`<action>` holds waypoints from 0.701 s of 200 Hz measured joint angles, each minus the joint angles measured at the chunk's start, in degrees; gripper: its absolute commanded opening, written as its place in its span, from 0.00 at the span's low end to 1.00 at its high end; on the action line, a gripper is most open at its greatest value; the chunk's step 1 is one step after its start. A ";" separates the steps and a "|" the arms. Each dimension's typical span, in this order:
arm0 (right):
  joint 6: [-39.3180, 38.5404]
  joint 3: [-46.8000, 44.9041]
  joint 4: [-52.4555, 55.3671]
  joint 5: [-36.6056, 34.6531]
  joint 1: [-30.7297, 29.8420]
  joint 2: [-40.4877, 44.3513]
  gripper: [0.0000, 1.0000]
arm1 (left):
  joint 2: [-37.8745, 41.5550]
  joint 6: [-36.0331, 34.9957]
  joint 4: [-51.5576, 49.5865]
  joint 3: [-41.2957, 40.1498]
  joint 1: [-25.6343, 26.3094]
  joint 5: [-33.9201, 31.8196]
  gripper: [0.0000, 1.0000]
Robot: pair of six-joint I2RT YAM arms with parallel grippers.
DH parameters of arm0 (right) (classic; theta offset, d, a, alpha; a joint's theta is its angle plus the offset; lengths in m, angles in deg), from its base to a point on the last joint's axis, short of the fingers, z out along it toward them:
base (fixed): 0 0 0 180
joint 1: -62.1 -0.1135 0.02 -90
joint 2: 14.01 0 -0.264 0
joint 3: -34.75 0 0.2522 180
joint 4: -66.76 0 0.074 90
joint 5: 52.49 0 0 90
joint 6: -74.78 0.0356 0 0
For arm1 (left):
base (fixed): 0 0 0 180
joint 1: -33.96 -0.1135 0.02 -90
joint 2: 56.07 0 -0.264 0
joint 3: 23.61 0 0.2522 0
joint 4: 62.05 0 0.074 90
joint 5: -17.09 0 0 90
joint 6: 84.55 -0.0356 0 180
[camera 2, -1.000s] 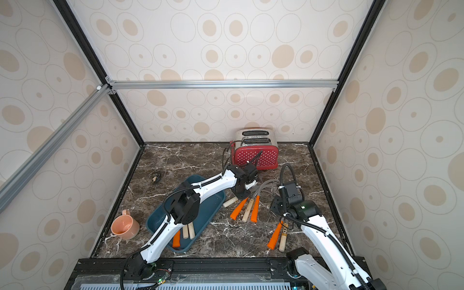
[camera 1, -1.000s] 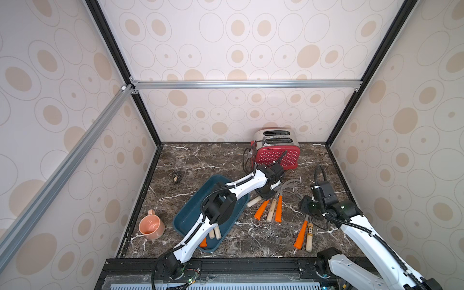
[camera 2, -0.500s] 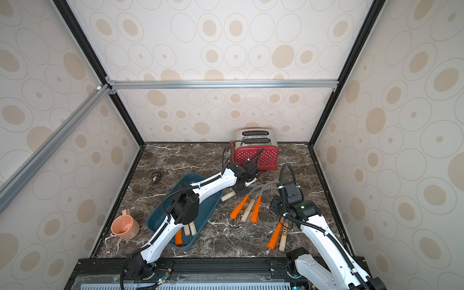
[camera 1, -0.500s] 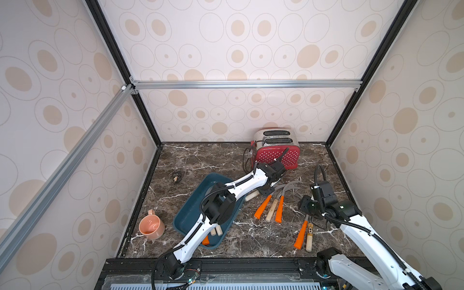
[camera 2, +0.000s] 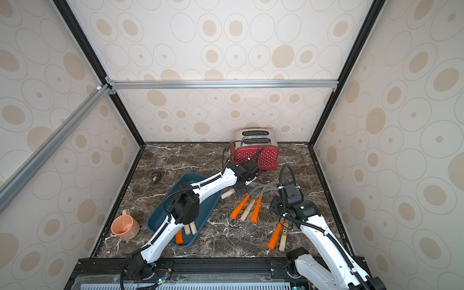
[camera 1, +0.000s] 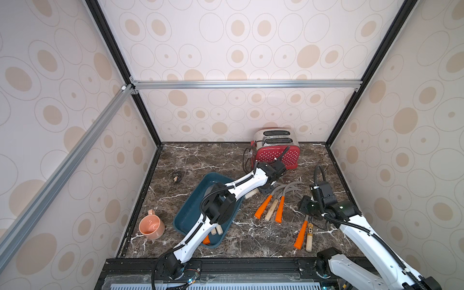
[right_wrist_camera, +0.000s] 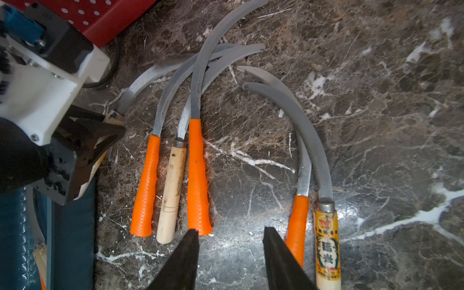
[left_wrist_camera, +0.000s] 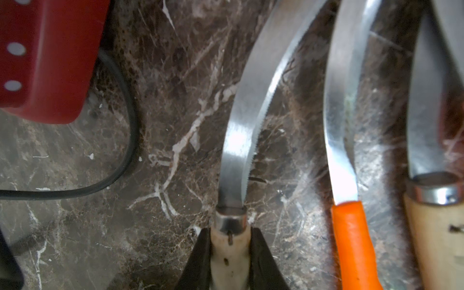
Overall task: Put small sickles into storage boxes
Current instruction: Pick up the sickle at the center of the board.
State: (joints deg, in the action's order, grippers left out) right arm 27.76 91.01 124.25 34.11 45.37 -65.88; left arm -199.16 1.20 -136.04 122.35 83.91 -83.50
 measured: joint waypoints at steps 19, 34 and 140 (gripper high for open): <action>0.00 -0.20 -0.02 -0.02 0.00 0.04 0.46 | -0.59 0.42 0.37 0.70 -0.02 -0.70 0.10; 0.02 -0.35 -0.02 0.00 0.00 0.07 0.46 | -0.72 0.66 0.57 1.05 -0.02 -1.29 0.10; 0.02 -0.42 -0.02 0.00 0.02 0.15 0.46 | -0.72 1.53 1.05 2.21 -0.35 -2.54 0.12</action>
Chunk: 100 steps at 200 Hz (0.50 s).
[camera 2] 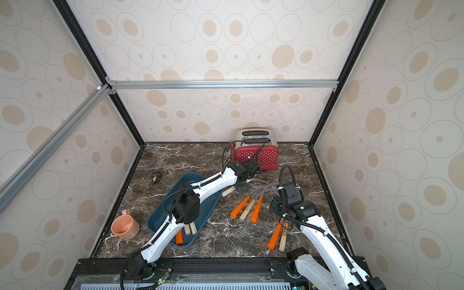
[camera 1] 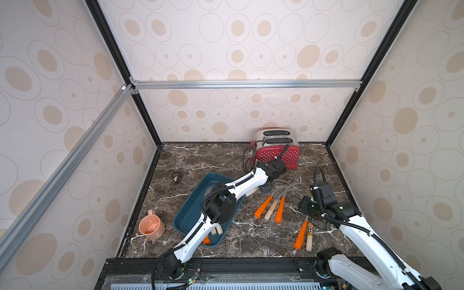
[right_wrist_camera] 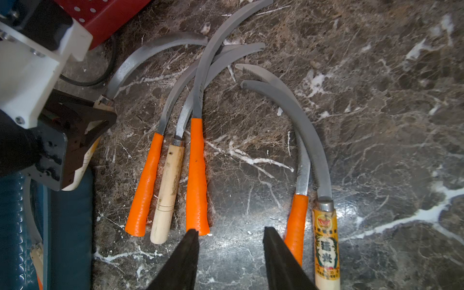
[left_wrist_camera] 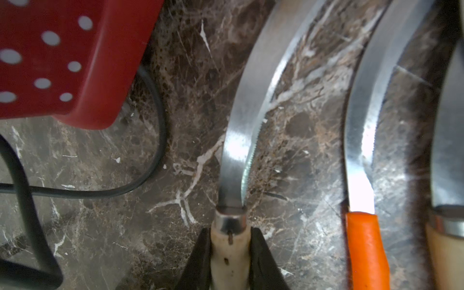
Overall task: Put small sickles into storage boxes
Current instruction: Pick up the sickle at the center of the board.
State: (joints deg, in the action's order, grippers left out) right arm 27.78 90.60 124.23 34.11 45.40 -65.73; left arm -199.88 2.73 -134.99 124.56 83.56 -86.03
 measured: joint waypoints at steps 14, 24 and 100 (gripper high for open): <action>0.00 0.00 0.00 0.00 0.02 0.00 0.46 | 0.00 0.11 0.02 0.31 -0.11 0.66 0.12; 0.00 0.00 0.00 0.00 0.02 0.00 0.46 | 0.00 0.24 0.02 0.33 -0.13 1.38 0.12; -0.02 0.00 0.02 -0.02 0.02 0.00 0.46 | 0.02 1.25 -0.04 0.68 -0.17 7.93 0.13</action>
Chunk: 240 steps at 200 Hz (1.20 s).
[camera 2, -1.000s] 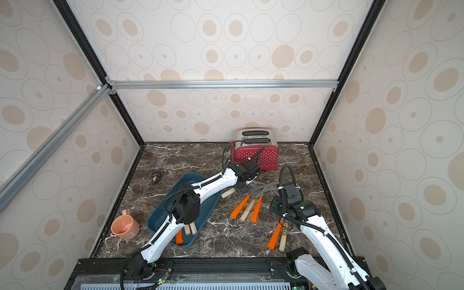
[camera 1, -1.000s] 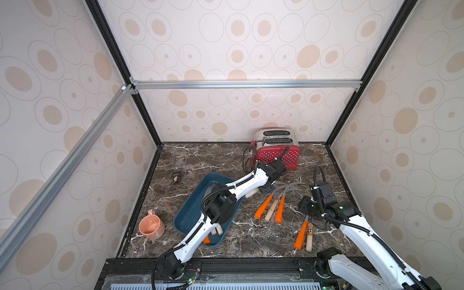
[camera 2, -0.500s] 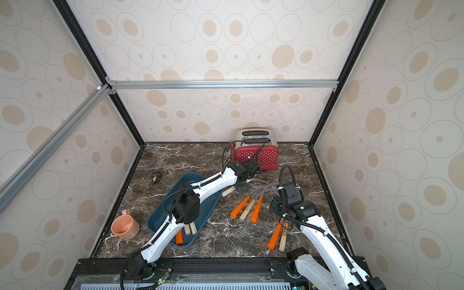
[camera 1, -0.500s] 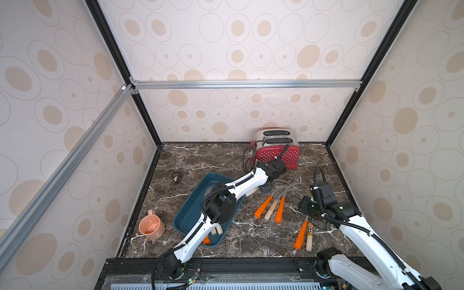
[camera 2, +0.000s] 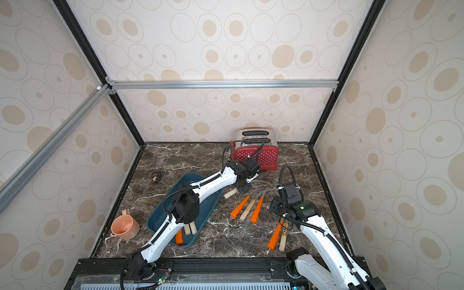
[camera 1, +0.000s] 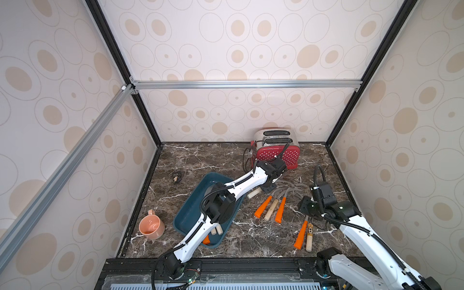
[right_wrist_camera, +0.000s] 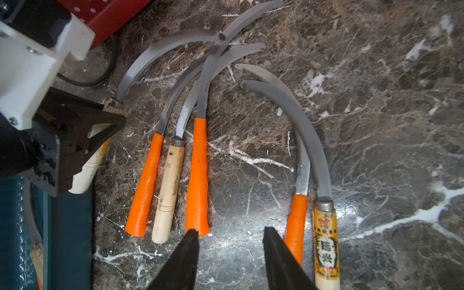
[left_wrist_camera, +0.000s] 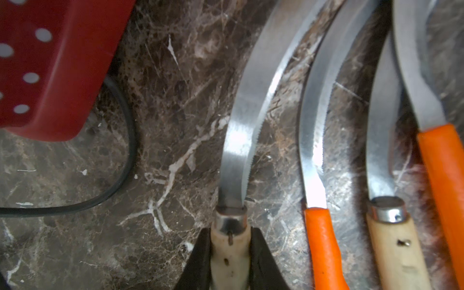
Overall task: Put small sickles into storage boxes
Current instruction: Pick up the sickle at the center of the board, then place the sickle in the storage box.
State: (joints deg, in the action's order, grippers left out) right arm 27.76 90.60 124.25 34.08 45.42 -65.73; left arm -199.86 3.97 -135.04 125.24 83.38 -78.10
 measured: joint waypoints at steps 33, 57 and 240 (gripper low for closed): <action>0.02 0.02 0.31 -0.26 0.00 0.00 0.45 | 0.72 0.59 -0.02 0.17 0.02 3.67 0.13; 0.00 0.44 1.49 -1.18 0.00 0.76 0.45 | 2.40 0.66 -0.15 0.17 0.02 5.84 0.14; -1.51 6.25 0.83 -1.05 1.62 -3.72 0.46 | 50.10 0.11 -1.11 -42.71 -11.39 6.27 0.14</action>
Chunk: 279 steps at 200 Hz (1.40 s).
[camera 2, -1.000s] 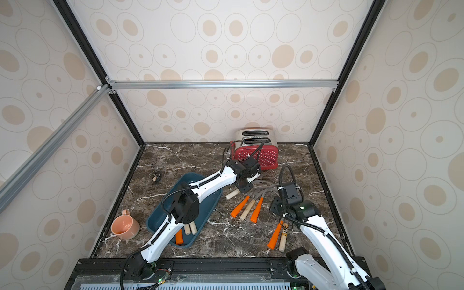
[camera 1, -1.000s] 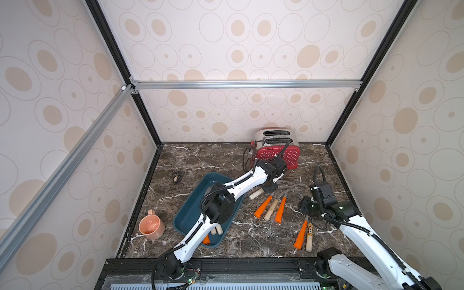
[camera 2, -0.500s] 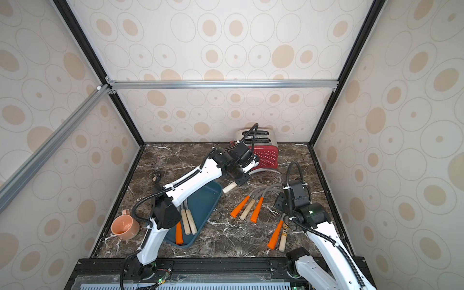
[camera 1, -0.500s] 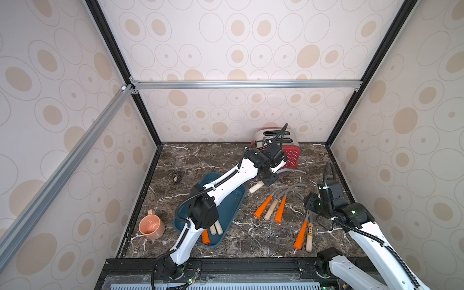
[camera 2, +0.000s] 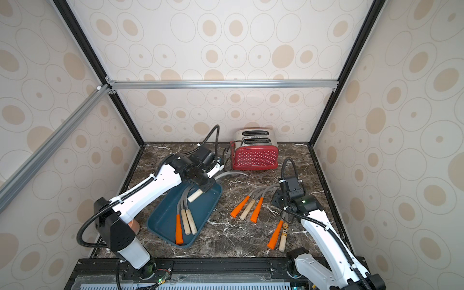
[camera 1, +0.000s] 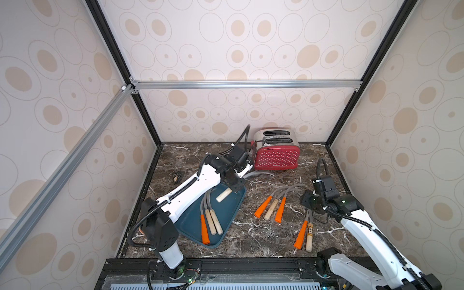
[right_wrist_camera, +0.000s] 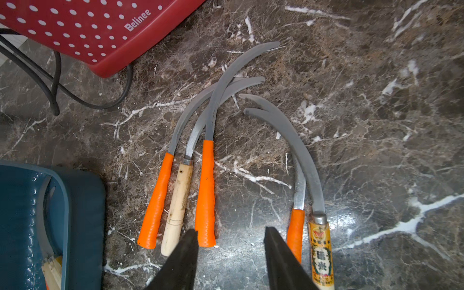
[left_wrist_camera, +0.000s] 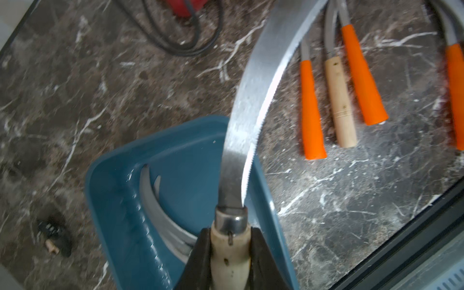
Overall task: Put small sickles into storage boxes
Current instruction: Place the sickle in the storage box.
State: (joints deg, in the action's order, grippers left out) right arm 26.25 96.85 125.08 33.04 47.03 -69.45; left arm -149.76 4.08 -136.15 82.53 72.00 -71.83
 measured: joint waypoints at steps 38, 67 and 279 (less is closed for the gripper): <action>0.02 0.00 -1.31 1.29 0.04 -1.57 0.46 | 5.75 -1.07 0.17 -8.44 -7.23 -0.31 0.15; 0.00 0.35 -1.36 1.27 0.04 -2.12 0.46 | 6.82 -1.90 0.39 -14.67 -10.99 1.66 0.14; 0.02 0.68 -3.91 2.82 0.04 -7.43 0.46 | 6.88 -7.56 5.86 -31.01 -20.00 7.30 0.17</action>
State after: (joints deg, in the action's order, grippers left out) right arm 26.27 97.52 121.17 35.86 47.08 -76.88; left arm -142.88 -3.48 -130.29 51.51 52.00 -64.53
